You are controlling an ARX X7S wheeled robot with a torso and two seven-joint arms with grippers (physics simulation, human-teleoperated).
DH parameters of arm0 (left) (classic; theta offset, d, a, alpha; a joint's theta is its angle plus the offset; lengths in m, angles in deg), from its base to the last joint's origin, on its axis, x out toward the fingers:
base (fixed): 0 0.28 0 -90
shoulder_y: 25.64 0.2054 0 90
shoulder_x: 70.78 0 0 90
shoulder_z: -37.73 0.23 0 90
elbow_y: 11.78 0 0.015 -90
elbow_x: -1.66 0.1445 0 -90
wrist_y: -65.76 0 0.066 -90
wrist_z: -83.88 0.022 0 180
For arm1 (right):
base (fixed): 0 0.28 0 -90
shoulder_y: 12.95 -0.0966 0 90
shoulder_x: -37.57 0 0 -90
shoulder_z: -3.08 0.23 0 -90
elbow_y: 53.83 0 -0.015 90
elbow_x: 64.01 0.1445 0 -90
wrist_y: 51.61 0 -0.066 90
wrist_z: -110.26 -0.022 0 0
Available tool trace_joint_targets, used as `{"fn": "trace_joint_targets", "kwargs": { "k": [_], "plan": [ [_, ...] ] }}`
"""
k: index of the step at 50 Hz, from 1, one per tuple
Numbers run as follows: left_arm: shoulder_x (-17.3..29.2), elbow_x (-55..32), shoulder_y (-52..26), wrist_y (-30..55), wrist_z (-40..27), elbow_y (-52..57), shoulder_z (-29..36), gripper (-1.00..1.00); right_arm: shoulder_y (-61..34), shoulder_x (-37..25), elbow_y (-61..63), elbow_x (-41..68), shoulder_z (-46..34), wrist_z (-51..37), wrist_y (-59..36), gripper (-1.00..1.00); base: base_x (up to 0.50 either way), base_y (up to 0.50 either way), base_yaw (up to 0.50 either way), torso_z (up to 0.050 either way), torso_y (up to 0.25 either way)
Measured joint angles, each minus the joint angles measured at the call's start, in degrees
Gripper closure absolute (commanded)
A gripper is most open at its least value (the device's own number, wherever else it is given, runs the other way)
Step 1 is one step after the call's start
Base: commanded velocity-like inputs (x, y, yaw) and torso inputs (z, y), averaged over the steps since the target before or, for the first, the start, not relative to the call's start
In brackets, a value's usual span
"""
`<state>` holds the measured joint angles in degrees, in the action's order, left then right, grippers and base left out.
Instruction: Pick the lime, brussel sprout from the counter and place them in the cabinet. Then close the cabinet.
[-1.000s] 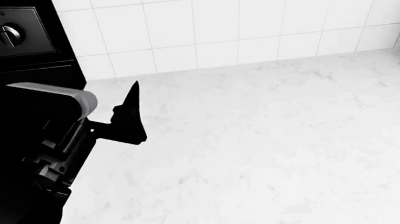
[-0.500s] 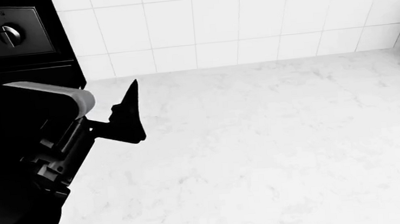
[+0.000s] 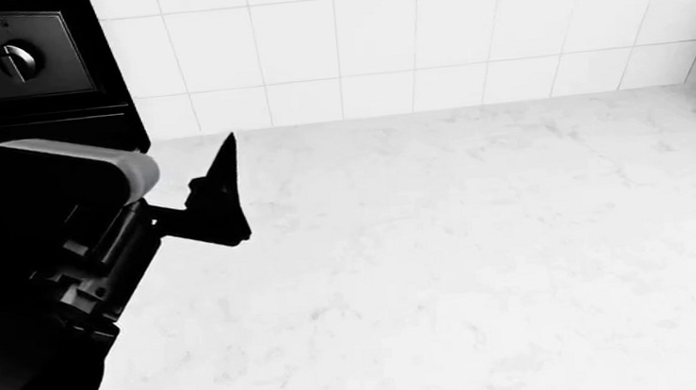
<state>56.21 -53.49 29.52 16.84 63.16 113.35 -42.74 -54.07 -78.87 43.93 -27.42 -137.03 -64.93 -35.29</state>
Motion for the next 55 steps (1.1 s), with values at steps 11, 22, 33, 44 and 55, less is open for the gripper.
{"fn": "trace_joint_targets", "kwargs": {
  "k": [11, 22, 33, 44, 55],
  "plan": [
    [0.2, -0.5, 0.1, -0.4, -0.3, 0.6, -0.7, -1.0, 2.4, -3.4, 10.7, 7.0, 9.2, -3.4, -7.7, -1.0, 0.0, 0.0, 0.0, 0.0, 0.0],
    [0.5, -1.3, 0.0, -0.6, -0.8, 1.5, -1.3, -1.0, 3.6, -8.0, 18.4, 20.4, 16.5, -11.8, -13.2, -1.0, 0.0, 0.0, 0.0, 0.0, 0.0],
    [1.0, -2.3, -0.1, -0.6, -1.4, 2.6, -2.0, -1.0, 3.8, -15.1, 22.2, 38.7, 19.7, -24.8, -14.5, -1.0, 0.0, 0.0, 0.0, 0.0, 0.0],
    [1.9, -3.7, 0.1, -0.7, -2.0, 4.0, -3.3, -1.0, 5.4, -22.8, 25.1, 50.5, 20.9, -33.3, -13.4, -1.0, 0.0, 0.0, 0.0, 0.0, 0.0],
    [3.7, -6.0, 2.1, -1.5, -2.9, 6.4, -6.4, -1.0, 13.5, -33.3, 30.2, 54.0, 23.6, -36.2, -8.7, -1.0, 0.0, 0.0, 0.0, 0.0, 0.0]
  ]
}}
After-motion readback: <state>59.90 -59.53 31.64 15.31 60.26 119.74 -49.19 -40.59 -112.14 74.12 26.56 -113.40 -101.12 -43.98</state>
